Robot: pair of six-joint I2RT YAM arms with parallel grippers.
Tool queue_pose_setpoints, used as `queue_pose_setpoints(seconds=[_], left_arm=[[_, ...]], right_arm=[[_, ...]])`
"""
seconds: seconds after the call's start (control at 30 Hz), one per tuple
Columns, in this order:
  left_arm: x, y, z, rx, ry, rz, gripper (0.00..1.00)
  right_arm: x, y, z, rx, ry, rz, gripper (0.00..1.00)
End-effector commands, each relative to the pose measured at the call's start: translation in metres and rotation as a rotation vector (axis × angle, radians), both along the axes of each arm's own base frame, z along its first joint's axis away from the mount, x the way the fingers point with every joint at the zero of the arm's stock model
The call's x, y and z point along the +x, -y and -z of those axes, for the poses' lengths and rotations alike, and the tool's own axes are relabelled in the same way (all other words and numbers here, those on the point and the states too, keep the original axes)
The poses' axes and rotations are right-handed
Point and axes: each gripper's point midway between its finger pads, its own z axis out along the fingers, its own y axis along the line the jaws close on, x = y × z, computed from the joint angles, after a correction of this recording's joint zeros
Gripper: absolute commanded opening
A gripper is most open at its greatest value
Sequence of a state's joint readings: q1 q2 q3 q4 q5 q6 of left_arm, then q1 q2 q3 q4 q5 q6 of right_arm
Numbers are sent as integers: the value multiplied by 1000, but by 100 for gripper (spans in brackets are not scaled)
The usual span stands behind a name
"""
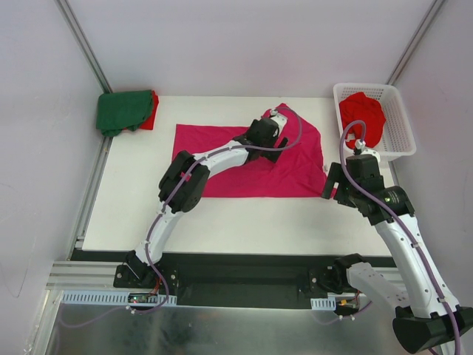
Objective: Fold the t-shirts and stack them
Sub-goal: Fold the flattened tshirt in 1/3 of the way
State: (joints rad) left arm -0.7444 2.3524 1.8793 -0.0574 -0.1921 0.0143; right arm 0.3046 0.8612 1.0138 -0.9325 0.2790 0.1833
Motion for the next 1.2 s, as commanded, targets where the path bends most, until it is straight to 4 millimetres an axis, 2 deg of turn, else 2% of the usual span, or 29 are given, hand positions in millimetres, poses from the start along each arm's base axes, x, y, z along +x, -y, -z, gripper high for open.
queue_pose_setpoints(seconds=[0.0,0.1,0.23,0.3,0.37,0.43,0.5,0.57,0.6,0.63,0.67,0.7,0.73,0.77,0.8,0.87,0.9,0.97,1.0,1.1,1.17], left_arm=[[13,-26,-77,-53,113,-69,99],[17,-41,-89,-40,140,-98,99],[18,-57,-96,-16,157,-130,99],[15,-59,-108,-42,161,-130,99],[7,-57,-109,-74,139,-116,99],[-8,-46,-116,-150,95,-71,98],[-26,-36,-119,-204,49,-22,86],[-39,-29,-118,-250,6,-9,69],[-51,-25,-115,-265,-22,9,40],[-62,-17,-114,-297,-58,31,23],[-68,-15,-112,-303,-69,32,8],[-84,-5,-106,-311,-102,70,0],[-94,2,-104,-325,-126,89,0],[-101,7,-103,-335,-130,103,0],[-116,14,-94,-329,-155,127,0],[-129,23,-93,-363,-175,145,0],[-138,21,-80,-360,-208,143,0],[-150,26,-76,-411,-232,148,0],[-158,20,-61,-401,-261,138,0],[-170,12,-44,-402,-302,117,0],[-175,9,-40,-403,-310,112,0]], right_arm=[[-1,-1,1,15,7,3,87],[0,-3,3,19,-2,1,87],[0,-4,5,24,-5,-1,87],[1,-5,7,28,-9,-1,87],[2,-7,10,34,-14,-8,87],[2,-11,17,44,-32,-21,86],[6,-17,23,67,-37,-35,82],[10,-22,32,86,-43,-39,72],[11,-26,36,99,-48,-51,65],[16,-29,40,107,-47,-52,45],[17,-31,47,112,-62,-53,34],[19,-34,49,125,-69,-62,22],[24,-38,54,131,-76,-65,5],[27,-40,57,135,-83,-65,1],[28,-42,61,142,-91,-69,1],[33,-45,71,143,-114,-71,1],[34,-46,75,141,-128,-72,1],[38,-47,83,140,-142,-70,1],[37,-47,88,140,-151,-72,1],[43,-49,95,135,-156,-74,1],[48,-51,97,135,-154,-77,1]])
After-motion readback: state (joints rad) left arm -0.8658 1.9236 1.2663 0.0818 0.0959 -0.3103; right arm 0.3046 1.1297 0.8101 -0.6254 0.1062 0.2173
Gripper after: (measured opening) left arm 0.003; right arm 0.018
